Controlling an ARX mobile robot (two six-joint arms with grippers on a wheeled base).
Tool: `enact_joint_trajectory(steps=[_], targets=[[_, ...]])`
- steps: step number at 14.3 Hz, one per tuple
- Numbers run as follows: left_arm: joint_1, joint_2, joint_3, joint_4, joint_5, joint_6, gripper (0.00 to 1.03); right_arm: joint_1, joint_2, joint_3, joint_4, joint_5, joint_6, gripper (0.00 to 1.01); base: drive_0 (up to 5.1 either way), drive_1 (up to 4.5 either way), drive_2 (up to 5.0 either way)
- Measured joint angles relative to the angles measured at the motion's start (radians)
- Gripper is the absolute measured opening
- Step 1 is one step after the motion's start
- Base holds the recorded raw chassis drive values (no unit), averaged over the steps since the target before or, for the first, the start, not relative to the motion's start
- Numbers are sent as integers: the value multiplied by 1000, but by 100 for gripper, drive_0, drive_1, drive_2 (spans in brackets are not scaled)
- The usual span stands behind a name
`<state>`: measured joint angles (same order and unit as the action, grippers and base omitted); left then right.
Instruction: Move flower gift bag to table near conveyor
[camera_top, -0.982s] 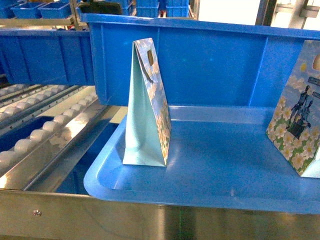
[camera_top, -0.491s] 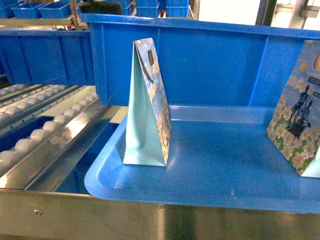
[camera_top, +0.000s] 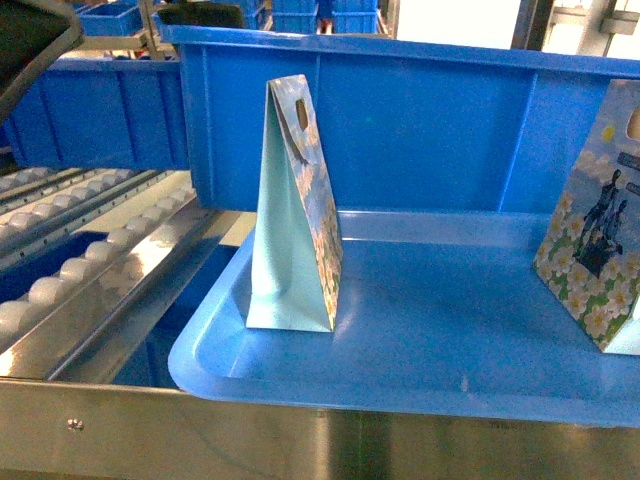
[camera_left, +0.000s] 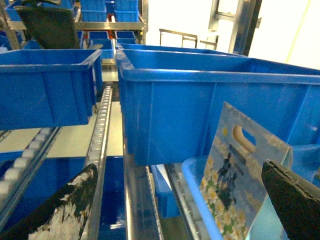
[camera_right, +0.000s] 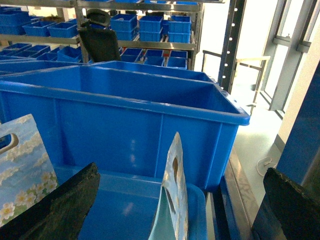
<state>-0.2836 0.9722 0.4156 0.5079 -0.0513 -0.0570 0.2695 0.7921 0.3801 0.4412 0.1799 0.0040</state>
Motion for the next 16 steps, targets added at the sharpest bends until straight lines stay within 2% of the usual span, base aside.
enact_joint_trajectory(steps=[1, 2, 5, 6, 9, 11, 16], targets=[[-15, 36, 69, -48, 7, -19, 98, -12, 44, 51, -18, 3, 1, 98, 0, 0, 0], [-24, 72, 142, -98, 45, -48, 98, -26, 95, 111, -55, -8, 7, 98, 0, 0, 0], [-77, 192, 320, -196, 56, -65, 98, -89, 229, 235, -154, -55, 18, 98, 0, 0, 0], [-89, 221, 349, -200, 27, -62, 98, -105, 255, 258, -184, -79, 27, 98, 0, 0, 0], [-93, 224, 351, -201, 13, -55, 98, -107, 299, 270, -213, -102, 27, 98, 0, 0, 0], [-93, 224, 351, -201, 13, -49, 98, -106, 340, 270, -203, -101, 22, 98, 0, 0, 0], [-93, 224, 351, -201, 13, -48, 98, -89, 468, 271, -156, -68, 21, 98, 0, 0, 0]])
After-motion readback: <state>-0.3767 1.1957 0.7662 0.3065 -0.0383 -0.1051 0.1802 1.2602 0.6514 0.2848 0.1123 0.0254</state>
